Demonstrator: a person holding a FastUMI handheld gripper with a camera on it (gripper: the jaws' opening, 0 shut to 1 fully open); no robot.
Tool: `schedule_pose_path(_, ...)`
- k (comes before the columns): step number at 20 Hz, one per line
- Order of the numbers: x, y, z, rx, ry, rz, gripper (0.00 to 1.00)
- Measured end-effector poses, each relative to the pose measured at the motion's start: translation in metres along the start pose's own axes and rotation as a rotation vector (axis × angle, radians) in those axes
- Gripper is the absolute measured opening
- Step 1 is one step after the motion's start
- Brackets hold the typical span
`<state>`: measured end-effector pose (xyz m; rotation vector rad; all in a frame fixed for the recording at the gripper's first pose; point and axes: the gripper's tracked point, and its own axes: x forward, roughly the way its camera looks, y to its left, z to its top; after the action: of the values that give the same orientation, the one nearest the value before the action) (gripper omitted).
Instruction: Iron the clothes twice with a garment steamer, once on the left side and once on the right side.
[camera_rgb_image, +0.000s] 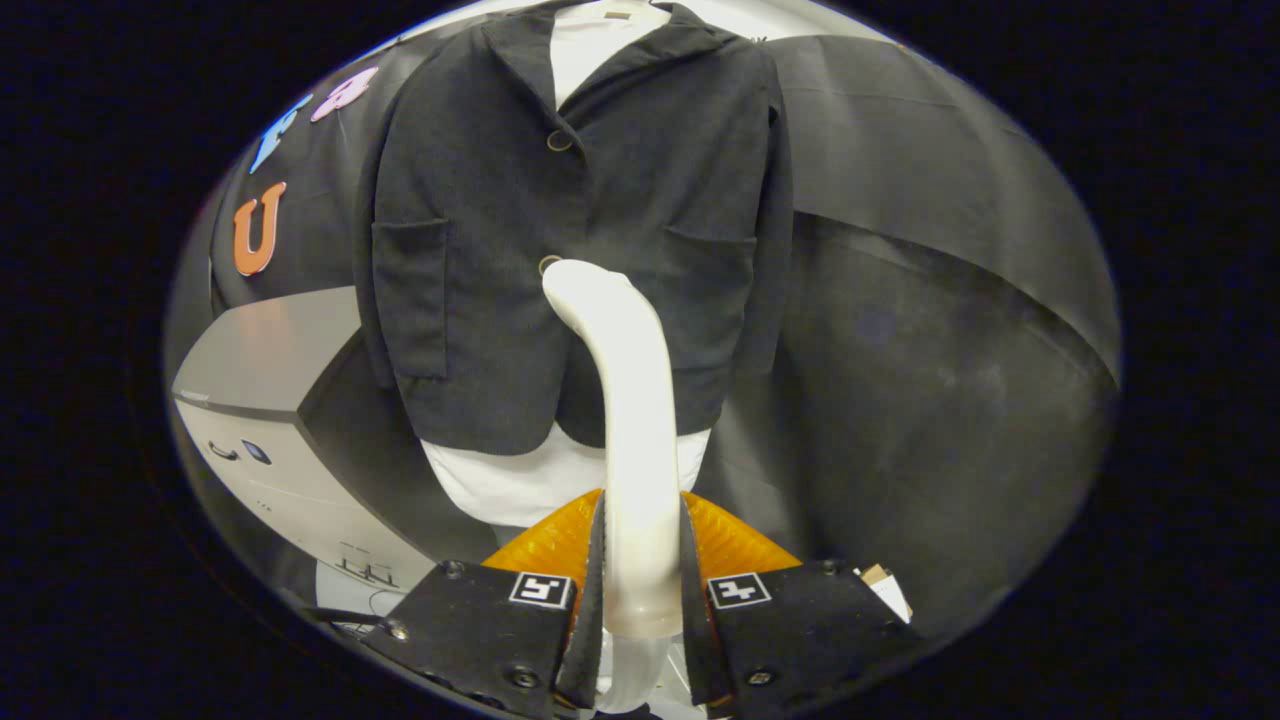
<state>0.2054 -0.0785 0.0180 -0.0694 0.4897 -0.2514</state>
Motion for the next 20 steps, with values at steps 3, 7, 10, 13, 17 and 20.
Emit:
schedule_pose_path(3, 0.005, 0.0, -0.013, -0.009, 0.024, -0.001, 0.37)
schedule_pose_path(7, 0.009, 0.002, -0.023, -0.015, 0.045, 0.003, 0.36)
schedule_pose_path(10, 0.011, 0.001, -0.027, -0.009, 0.052, 0.008, 0.36)
schedule_pose_path(13, 0.011, 0.002, -0.028, -0.001, 0.052, 0.021, 0.36)
schedule_pose_path(17, 0.012, 0.003, -0.028, 0.023, 0.049, 0.057, 0.36)
schedule_pose_path(20, 0.013, 0.003, -0.028, 0.046, 0.038, 0.096, 0.37)
